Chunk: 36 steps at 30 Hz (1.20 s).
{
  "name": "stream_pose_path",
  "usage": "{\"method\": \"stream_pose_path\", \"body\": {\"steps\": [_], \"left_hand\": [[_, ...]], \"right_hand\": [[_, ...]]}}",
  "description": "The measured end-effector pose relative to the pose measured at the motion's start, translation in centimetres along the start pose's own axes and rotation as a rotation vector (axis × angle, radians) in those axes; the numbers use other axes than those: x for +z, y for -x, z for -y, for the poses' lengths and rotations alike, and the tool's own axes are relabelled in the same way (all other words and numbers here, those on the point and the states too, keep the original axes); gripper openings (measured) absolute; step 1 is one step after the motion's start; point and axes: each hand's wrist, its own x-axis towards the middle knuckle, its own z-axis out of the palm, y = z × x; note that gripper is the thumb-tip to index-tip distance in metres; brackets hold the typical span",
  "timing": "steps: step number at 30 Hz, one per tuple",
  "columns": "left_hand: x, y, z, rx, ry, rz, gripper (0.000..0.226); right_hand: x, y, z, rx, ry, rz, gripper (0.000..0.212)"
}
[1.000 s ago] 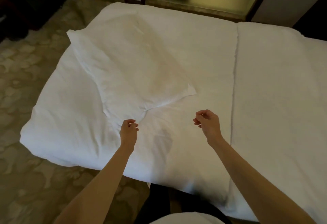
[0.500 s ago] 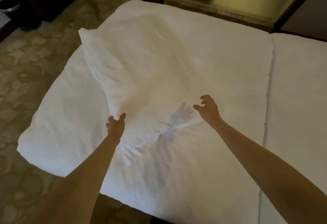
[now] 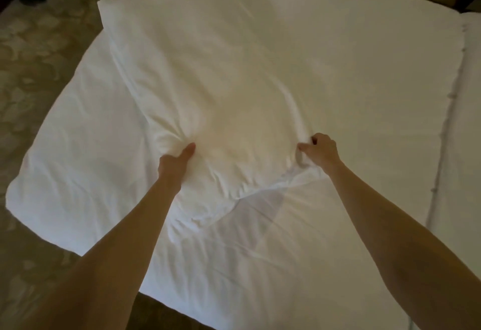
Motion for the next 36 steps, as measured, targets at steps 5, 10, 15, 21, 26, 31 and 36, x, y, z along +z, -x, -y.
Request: {"method": "stream_pose_path", "body": {"steps": [5,10,15,21,26,31,36], "left_hand": [[-0.4,3.0,0.5,0.073,0.055,-0.022,0.069],[-1.6,7.3,1.8,0.031,0.106,0.043,0.074],[-3.2,13.8,7.1,-0.043,0.084,0.078,0.078],[-5.1,18.4,12.7,-0.103,-0.033,0.108,0.088],[-6.3,18.4,13.5,-0.14,-0.124,0.132,0.093],[-6.6,16.0,11.6,-0.211,-0.112,0.171,0.096],[-5.6,12.0,7.8,-0.156,-0.076,0.077,0.092]], "right_hand": [[-1.7,1.9,-0.2,-0.139,0.04,-0.026,0.027],[-4.4,6.9,-1.7,-0.181,0.017,-0.025,0.022],[-4.3,15.8,-7.4,-0.07,-0.001,0.043,0.023],[-3.6,23.9,-12.5,0.044,-0.085,0.054,0.025],[-2.7,24.8,-13.3,0.049,-0.05,0.079,0.025],[-2.6,20.6,-10.5,0.033,0.076,0.101,0.03],[-1.8,14.9,-4.1,-0.083,0.1,0.08,0.061]]}}
